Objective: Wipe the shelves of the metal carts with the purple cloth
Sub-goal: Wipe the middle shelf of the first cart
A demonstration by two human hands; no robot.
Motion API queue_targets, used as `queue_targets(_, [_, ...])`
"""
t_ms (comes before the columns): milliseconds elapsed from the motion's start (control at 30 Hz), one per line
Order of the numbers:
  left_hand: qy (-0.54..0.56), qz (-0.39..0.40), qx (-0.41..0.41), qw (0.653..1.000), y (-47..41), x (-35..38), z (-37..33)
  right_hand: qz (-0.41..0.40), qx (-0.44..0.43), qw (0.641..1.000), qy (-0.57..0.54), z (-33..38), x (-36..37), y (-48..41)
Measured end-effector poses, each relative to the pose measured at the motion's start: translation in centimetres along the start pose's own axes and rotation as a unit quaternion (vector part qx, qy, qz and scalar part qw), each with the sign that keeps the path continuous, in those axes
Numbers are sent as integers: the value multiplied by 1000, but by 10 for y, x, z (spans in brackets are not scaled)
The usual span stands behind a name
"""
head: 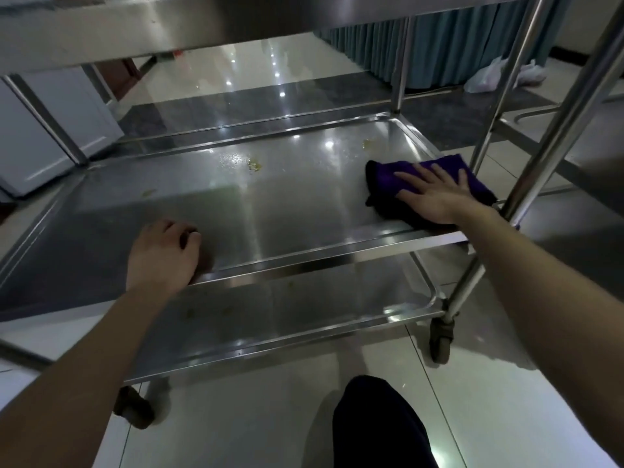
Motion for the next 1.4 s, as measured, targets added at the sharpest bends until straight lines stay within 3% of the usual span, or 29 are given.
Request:
queue_targets(200, [-19, -19, -19, 999, 0, 0, -14, -4, 14, 1000, -2, 56, 0, -40])
queue_targets(433, [-18, -31, -33, 999, -6, 4, -8, -25, -188, 982, 9, 196, 26, 41])
queue_targets(667, [5, -95, -42, 995, -1, -1, -14, -134, -266, 954, 19, 199, 40, 93])
queue_targets(833, [-74, -177, -29, 981, 10, -15, -17, -176, -295, 939, 6, 194, 45, 96])
queue_targets(1000, [-65, -104, 18, 992, 19, -23, -29, -227, -333, 915, -19, 187, 48, 96])
queue_targets(1200, [22, -79, 115, 990, 99, -57, -12, -346, -298, 886, -72, 206, 69, 128])
queue_targets(1300, [26, -34, 60, 997, 133, -70, 7, -371, -292, 875, -113, 243, 74, 164])
queue_targets(1400, [29, 61, 5, 998, 156, -74, 37, -349, -387, 844, -131, 303, 86, 202])
Point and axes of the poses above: each hand's wrist, its own y-axis away from the middle knuckle, its own x-axis out of the palm, z = x × y, the point moved 2 cm from there along -y, towards the middle knuckle, and after that the axes turned 5 degrees about y, right-handed, at the moved point
